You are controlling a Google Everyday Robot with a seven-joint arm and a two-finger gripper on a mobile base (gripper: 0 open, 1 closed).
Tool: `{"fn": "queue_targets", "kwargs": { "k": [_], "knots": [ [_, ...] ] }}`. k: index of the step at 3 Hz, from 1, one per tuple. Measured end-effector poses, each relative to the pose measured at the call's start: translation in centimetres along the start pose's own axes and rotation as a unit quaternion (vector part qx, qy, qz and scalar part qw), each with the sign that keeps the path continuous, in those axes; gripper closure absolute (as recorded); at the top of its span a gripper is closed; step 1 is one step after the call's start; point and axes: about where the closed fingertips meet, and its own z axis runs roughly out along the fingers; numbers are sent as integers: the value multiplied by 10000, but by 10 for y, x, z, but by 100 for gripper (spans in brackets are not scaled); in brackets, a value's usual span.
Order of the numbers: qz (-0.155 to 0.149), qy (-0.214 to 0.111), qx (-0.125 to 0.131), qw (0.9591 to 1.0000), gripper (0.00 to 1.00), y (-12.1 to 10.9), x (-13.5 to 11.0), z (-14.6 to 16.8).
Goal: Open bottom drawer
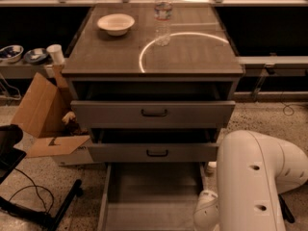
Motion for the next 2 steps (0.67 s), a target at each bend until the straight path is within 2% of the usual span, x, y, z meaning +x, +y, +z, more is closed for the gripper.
{"fn": "queue_targets", "kwargs": {
  "k": [1,2],
  "knots": [
    [156,108,-64,9998,100,7,19,-5],
    [202,141,-133,9996,100,15,22,-5]
  ]
}}
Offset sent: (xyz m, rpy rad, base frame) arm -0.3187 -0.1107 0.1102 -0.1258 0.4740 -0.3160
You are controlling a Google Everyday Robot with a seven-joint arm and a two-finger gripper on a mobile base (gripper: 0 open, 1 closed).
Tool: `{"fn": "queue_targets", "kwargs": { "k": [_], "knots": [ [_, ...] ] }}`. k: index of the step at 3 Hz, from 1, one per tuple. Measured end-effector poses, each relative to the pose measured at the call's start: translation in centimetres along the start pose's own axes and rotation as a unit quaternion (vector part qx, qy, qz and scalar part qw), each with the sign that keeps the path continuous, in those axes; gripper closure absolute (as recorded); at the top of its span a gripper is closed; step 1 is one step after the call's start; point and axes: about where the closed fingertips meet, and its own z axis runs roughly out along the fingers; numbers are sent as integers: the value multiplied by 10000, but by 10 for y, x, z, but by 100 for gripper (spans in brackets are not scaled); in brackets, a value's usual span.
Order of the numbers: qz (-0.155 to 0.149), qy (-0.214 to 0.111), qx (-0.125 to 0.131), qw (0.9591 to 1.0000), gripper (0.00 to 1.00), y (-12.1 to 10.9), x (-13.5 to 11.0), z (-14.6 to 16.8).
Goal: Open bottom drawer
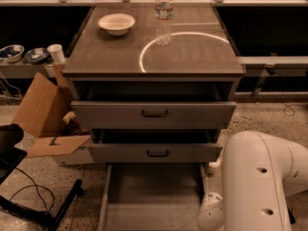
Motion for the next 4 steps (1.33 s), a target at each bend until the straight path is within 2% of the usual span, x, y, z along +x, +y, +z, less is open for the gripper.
{"fn": "queue_targets", "kwargs": {
  "k": [2,3,4],
  "knots": [
    [0,0,0,10000,67,0,-4,-1],
    [0,0,0,10000,44,0,-4,-1],
    [4,20,15,10000,11,-1,-3,-4]
  ]
}}
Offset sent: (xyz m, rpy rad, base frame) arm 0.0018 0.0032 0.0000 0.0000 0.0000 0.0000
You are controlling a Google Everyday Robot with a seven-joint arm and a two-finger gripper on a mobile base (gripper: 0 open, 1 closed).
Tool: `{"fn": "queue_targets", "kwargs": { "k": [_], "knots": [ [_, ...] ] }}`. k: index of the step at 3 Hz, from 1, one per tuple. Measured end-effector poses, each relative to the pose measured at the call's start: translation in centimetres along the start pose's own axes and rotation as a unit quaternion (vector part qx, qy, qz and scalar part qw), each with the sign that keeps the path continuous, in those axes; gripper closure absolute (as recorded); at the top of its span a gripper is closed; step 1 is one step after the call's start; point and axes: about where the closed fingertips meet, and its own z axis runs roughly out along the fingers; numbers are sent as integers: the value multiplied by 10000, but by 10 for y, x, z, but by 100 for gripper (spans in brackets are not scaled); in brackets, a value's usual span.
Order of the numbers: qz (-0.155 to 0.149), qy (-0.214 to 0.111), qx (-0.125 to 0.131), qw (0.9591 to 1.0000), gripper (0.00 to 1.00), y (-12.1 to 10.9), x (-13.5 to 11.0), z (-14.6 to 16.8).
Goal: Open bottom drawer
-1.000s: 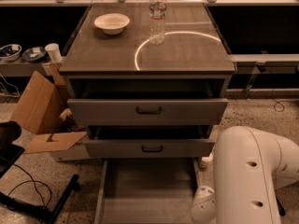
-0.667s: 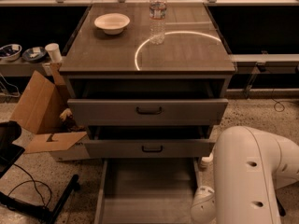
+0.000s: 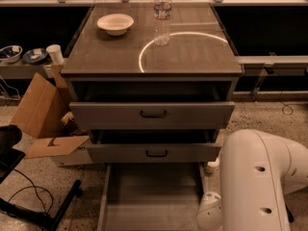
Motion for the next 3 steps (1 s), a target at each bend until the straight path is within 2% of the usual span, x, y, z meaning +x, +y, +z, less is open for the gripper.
{"fn": "queue_targets", "kwargs": {
  "k": [1,2,3],
  "knots": [
    [45,210,162,9996,0,-7,8,-34],
    [-4,671,419,9969,0,-31,23,-101],
    [-414,1358,333,9893,0,-21,23,-210]
  ]
}}
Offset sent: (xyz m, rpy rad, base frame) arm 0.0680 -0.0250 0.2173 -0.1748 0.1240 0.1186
